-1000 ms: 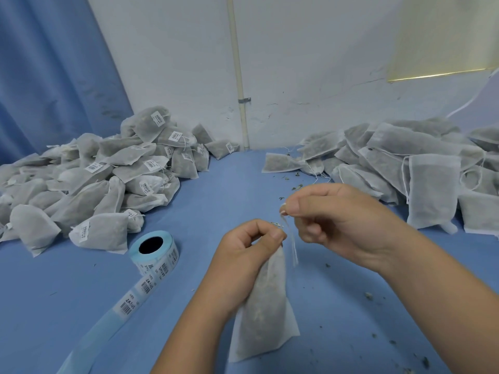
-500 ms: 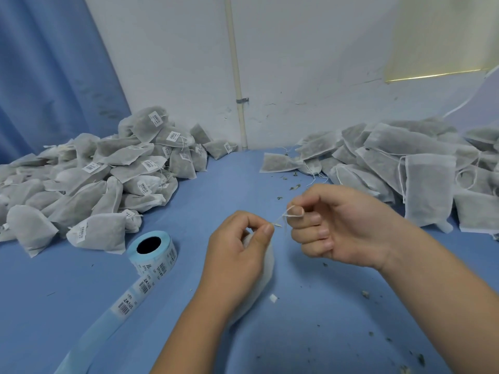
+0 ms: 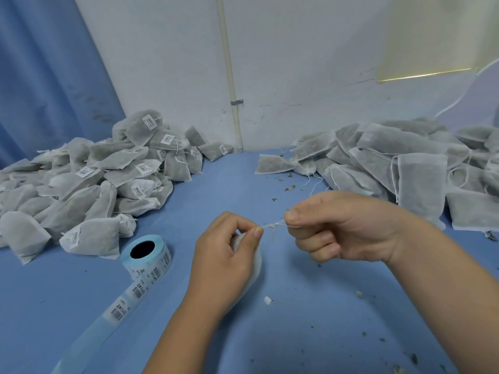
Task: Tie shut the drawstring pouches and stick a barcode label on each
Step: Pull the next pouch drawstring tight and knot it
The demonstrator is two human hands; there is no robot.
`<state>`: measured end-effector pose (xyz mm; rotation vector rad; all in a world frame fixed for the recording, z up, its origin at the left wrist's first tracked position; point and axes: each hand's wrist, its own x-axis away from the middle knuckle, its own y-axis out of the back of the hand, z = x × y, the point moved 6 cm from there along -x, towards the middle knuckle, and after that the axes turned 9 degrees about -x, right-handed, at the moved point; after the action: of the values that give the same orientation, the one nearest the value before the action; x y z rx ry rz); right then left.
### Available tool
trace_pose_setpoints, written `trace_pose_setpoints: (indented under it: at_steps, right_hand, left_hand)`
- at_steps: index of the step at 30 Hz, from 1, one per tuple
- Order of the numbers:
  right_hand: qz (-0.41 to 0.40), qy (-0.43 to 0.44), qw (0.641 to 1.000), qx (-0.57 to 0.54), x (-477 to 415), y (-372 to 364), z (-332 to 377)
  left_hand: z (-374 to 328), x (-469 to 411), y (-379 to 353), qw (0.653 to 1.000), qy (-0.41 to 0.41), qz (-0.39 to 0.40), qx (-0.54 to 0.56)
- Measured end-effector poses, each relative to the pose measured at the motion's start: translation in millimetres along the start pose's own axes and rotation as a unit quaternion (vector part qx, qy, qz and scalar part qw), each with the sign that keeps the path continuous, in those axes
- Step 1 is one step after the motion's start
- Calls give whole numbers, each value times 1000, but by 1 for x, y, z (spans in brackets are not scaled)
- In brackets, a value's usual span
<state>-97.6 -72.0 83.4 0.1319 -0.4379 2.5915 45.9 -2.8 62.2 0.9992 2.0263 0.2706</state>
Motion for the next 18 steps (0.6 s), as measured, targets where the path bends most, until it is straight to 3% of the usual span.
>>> trace_pose_setpoints:
  at_steps: [3, 10, 18]
  right_hand:
    - [-37, 47, 998, -22, -1, 7, 6]
    - [-172, 168, 967, -86, 4, 36, 24]
    - [-253, 198, 946, -44, 8, 51, 26]
  left_hand:
    - [1, 5, -11, 998, 34, 44, 32]
    - [4, 18, -37, 946, 116, 262, 150]
    - [1, 24, -41, 924, 124, 311, 184]
